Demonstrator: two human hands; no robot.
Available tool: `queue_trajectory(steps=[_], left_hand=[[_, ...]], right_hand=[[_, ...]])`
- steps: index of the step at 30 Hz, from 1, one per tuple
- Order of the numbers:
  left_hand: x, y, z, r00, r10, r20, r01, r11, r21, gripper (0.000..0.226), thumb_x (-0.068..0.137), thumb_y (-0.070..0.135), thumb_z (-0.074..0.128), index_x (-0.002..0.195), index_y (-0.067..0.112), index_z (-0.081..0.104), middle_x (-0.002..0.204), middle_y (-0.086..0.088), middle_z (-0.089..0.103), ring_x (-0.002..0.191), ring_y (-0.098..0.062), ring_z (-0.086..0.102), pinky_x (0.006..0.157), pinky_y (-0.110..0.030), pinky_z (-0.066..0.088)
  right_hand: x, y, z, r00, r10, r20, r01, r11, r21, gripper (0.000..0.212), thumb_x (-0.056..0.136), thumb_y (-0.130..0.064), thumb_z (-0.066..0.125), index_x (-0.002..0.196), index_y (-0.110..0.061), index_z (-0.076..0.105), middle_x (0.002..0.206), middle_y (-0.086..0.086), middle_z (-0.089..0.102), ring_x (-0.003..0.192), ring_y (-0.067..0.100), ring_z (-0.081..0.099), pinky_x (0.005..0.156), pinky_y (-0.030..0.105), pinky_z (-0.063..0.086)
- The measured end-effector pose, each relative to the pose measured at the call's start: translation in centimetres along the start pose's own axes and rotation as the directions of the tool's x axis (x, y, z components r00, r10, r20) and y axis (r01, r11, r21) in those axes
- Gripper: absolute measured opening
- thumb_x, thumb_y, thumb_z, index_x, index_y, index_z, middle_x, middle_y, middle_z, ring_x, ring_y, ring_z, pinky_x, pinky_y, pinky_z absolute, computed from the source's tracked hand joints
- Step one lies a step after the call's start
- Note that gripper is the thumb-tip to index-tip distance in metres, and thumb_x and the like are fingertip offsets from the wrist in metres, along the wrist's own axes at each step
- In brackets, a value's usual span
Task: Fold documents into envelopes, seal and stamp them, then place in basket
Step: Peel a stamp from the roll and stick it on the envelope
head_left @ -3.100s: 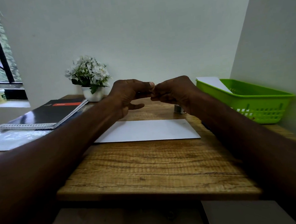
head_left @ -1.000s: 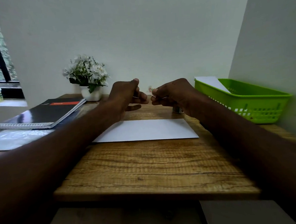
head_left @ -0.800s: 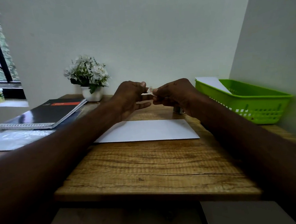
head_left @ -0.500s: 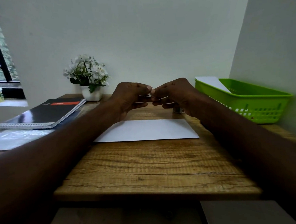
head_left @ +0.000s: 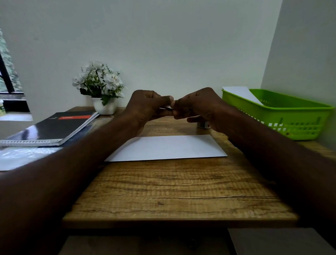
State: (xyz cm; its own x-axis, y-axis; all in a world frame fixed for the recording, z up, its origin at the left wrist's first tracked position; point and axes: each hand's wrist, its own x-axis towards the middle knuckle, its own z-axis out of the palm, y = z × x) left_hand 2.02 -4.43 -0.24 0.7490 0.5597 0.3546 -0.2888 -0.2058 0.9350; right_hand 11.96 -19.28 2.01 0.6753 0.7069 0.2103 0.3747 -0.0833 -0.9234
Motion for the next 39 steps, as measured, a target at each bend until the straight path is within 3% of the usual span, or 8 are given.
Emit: queue_trajectory(steps=[4,8,13,15,19,28,34,39], left_hand=[[-0.1,0.0,0.1,0.999,0.022,-0.041,-0.021,0.999,0.025,0.028,0.092,0.022,0.077,0.084,0.005,0.055,0.078,-0.027,0.073,0.068,-0.037,0.076,0.065,-0.038,0.064],[0.2,0.3,0.2,0.995,-0.060,-0.076,0.064,0.996,0.055,0.046,0.105,0.043,0.053,0.086,0.002,0.059,0.078,-0.016,0.076,0.074,-0.035,0.078,0.077,-0.039,0.062],[0.3,0.1,0.4,0.989,-0.147,0.008,0.147,0.989,0.004,0.008,0.103,0.006,0.058,0.110,0.003,0.058,0.102,-0.017,0.070,0.083,-0.029,0.076,0.089,-0.047,0.060],[0.0,0.1,0.4,0.983,-0.181,0.015,0.182,0.983,-0.014,0.030,0.098,0.003,0.065,0.125,0.003,0.053,0.107,-0.022,0.071,0.088,-0.032,0.075,0.089,-0.046,0.060],[-0.4,0.2,0.4,0.982,-0.178,0.062,0.179,0.984,-0.017,0.036,0.101,0.037,0.063,0.114,0.004,0.066,0.102,-0.020,0.077,0.092,-0.031,0.076,0.089,-0.043,0.059],[-0.4,0.1,0.2,0.995,-0.094,0.027,0.093,0.995,0.040,0.011,0.090,0.017,0.076,0.093,0.006,0.077,0.096,-0.014,0.079,0.095,-0.025,0.078,0.101,-0.047,0.056],[-0.4,0.3,0.8,0.998,-0.055,0.027,0.054,0.997,0.055,0.024,0.092,0.021,0.073,0.102,-0.001,0.074,0.095,-0.017,0.079,0.094,-0.027,0.078,0.101,-0.050,0.055],[-0.5,0.8,0.8,0.999,-0.027,0.042,0.025,0.999,0.028,0.029,0.095,0.017,0.069,0.109,-0.008,0.070,0.087,-0.015,0.078,0.086,-0.024,0.078,0.097,-0.043,0.053]], right_hand=[[-0.1,0.0,-0.1,1.000,0.012,0.019,-0.012,1.000,-0.002,0.033,0.085,-0.023,0.082,0.106,0.001,0.075,0.088,0.009,0.080,0.084,0.019,0.079,0.097,0.043,0.053],[-0.1,-0.1,0.1,1.000,0.023,0.015,-0.023,1.000,0.010,0.037,0.083,-0.027,0.083,0.107,0.000,0.075,0.090,0.007,0.080,0.085,0.020,0.079,0.096,0.042,0.053],[0.2,0.0,0.0,0.999,0.031,-0.017,-0.031,0.999,0.034,0.035,0.084,-0.026,0.083,0.106,0.000,0.075,0.089,0.009,0.080,0.087,0.023,0.079,0.089,0.038,0.052],[0.3,0.1,0.0,0.999,0.035,-0.026,-0.034,0.999,0.040,0.035,0.084,-0.025,0.083,0.106,0.001,0.074,0.089,0.009,0.080,0.086,0.023,0.079,0.088,0.039,0.052],[0.3,0.1,-0.1,0.999,0.038,-0.030,-0.037,0.999,0.033,0.033,0.085,-0.021,0.082,0.108,0.001,0.074,0.088,0.010,0.080,0.083,0.022,0.079,0.095,0.043,0.054],[0.3,0.1,0.1,0.999,0.018,-0.050,-0.018,1.000,0.003,0.032,0.080,-0.023,0.086,0.101,-0.001,0.075,0.085,0.007,0.080,0.079,0.019,0.079,0.096,0.044,0.054],[0.7,0.0,-0.2,0.990,-0.002,-0.141,0.010,0.998,0.057,0.036,0.076,-0.017,0.089,0.100,0.006,0.076,0.092,0.015,0.079,0.083,0.026,0.078,0.046,0.013,0.047],[1.3,0.1,-0.3,0.985,-0.049,-0.168,0.047,0.999,-0.015,0.043,0.063,-0.032,0.096,0.087,-0.001,0.079,0.080,0.012,0.078,0.080,0.026,0.077,0.067,0.035,0.052]])
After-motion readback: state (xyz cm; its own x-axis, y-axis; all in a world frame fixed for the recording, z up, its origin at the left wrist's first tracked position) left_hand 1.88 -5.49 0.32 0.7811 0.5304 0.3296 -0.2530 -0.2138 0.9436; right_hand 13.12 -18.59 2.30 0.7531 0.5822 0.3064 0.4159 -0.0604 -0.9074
